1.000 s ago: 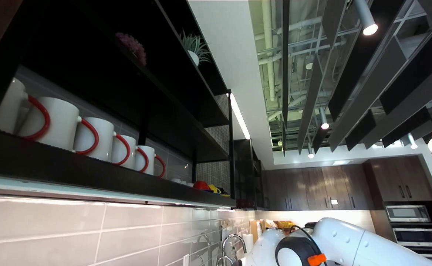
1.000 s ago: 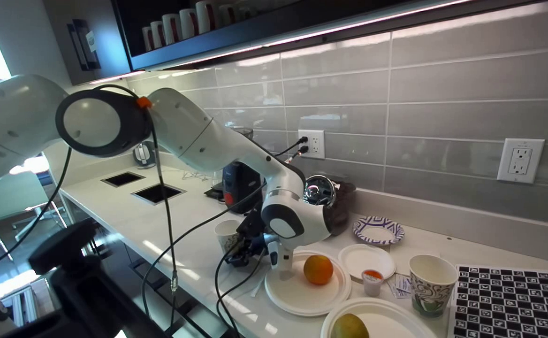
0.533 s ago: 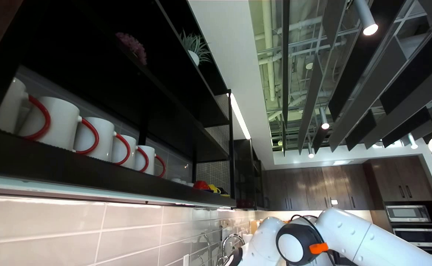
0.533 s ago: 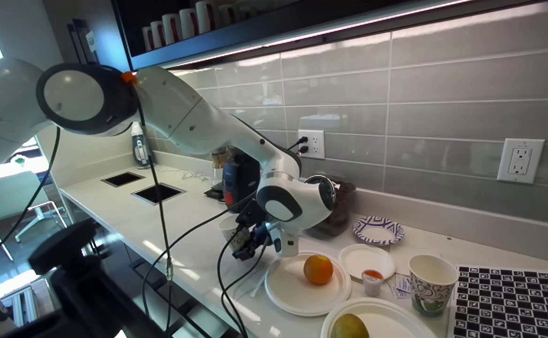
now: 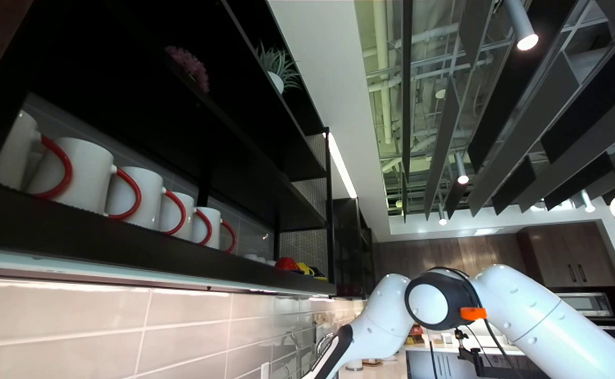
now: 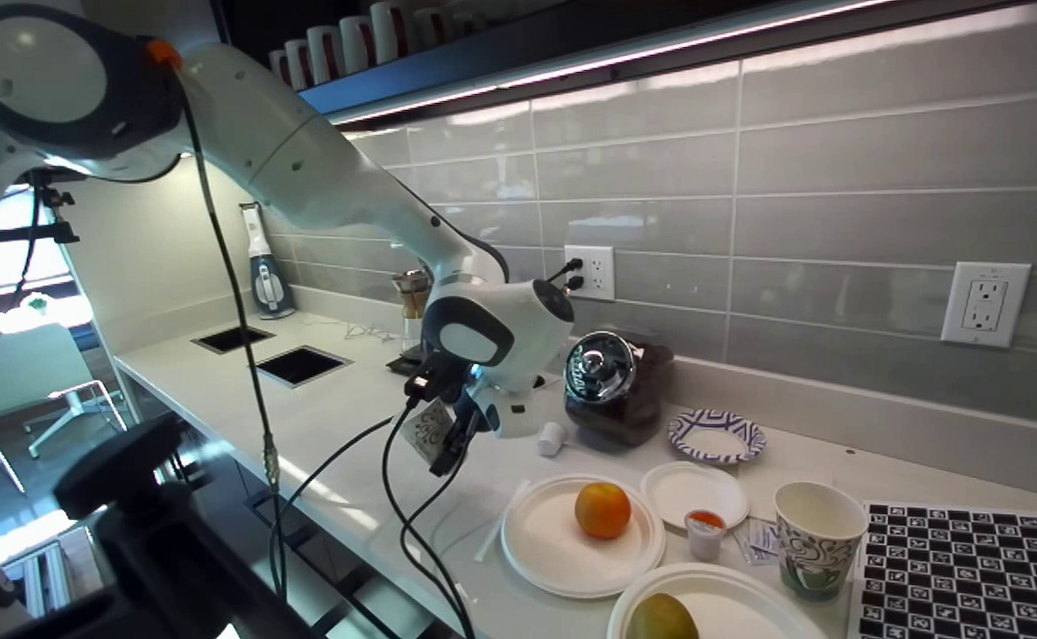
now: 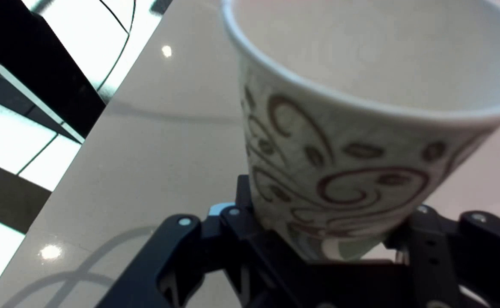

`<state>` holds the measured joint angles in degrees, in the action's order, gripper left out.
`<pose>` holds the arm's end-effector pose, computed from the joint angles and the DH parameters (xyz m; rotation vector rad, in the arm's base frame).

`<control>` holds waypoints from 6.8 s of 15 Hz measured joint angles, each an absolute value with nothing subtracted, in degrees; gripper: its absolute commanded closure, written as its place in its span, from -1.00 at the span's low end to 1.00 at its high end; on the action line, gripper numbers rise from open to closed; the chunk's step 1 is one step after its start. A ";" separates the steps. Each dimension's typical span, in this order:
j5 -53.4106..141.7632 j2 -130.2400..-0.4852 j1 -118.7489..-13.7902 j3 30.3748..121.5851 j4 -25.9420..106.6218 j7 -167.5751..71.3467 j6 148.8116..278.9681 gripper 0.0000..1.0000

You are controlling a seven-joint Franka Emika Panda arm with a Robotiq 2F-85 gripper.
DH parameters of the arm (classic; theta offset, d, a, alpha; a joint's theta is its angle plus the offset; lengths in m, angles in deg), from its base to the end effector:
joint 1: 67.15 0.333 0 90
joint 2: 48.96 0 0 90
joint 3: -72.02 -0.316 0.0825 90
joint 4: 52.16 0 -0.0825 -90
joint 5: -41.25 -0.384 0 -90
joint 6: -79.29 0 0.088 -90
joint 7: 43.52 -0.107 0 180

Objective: Turn the cup upside down, then place it on the shelf

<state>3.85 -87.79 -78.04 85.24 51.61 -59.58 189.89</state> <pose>0.5581 -0.2005 0.1473 -2.2696 1.3771 0.6471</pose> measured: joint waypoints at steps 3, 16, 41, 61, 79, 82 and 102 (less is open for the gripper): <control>4.76 -80.44 -76.36 85.21 59.85 -58.62 199.71 0.20; 4.89 -60.51 -75.05 82.71 81.49 -53.93 226.13 -0.30; 66.82 -58.85 -19.84 152.41 92.52 -83.20 284.48 0.20; 49.76 -85.68 32.31 195.70 105.23 -100.55 296.15 0.20; 33.97 -97.62 32.06 202.51 105.02 -93.77 298.56 0.20; 28.93 -98.72 32.19 202.60 105.02 -90.74 298.55 0.20; 25.42 -98.89 35.75 205.16 95.76 -77.23 297.35 -0.30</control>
